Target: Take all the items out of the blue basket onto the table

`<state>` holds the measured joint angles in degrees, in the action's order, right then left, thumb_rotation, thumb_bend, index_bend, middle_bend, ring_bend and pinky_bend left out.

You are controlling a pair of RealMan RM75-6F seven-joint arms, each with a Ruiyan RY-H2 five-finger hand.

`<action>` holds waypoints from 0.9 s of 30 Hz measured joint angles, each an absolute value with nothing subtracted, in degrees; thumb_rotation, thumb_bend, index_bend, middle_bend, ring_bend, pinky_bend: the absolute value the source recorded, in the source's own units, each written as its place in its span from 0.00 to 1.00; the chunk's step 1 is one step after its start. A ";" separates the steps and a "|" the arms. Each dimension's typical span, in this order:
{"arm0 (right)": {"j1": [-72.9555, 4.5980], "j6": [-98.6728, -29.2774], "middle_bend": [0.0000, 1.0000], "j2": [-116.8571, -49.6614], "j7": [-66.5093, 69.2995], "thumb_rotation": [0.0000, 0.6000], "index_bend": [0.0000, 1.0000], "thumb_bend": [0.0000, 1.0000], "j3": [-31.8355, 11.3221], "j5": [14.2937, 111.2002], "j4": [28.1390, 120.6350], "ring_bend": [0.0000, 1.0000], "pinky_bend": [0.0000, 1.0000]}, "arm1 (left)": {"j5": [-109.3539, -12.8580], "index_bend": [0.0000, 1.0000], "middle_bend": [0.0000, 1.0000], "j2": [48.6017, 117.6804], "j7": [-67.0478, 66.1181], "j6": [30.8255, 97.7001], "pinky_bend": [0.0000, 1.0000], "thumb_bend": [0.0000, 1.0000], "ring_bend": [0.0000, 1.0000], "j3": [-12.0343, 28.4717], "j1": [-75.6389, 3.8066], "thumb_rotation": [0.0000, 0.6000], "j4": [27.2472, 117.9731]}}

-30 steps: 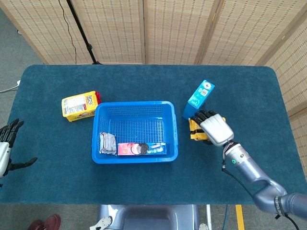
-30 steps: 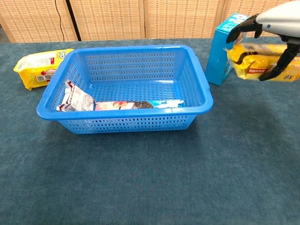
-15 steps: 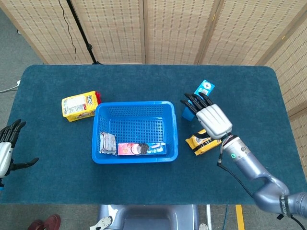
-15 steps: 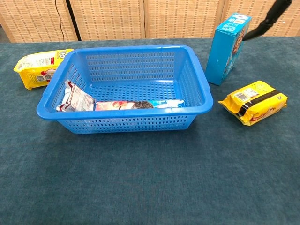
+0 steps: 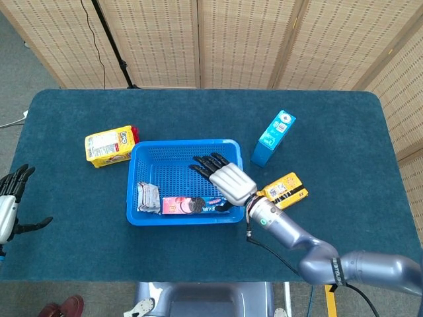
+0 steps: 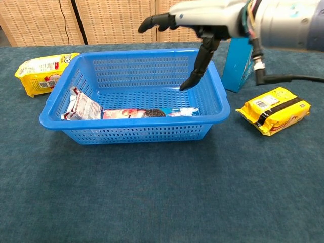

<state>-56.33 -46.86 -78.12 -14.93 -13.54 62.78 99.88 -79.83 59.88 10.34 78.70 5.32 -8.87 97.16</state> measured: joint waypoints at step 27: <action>-67.96 -40.88 0.00 -93.37 -25.80 1.00 0.00 0.00 -9.88 46.76 83.25 0.00 0.03 | -77.21 0.00 0.00 60.58 9.27 76.11 0.00 0.01 0.00 5.98 -10.08 1.00 96.16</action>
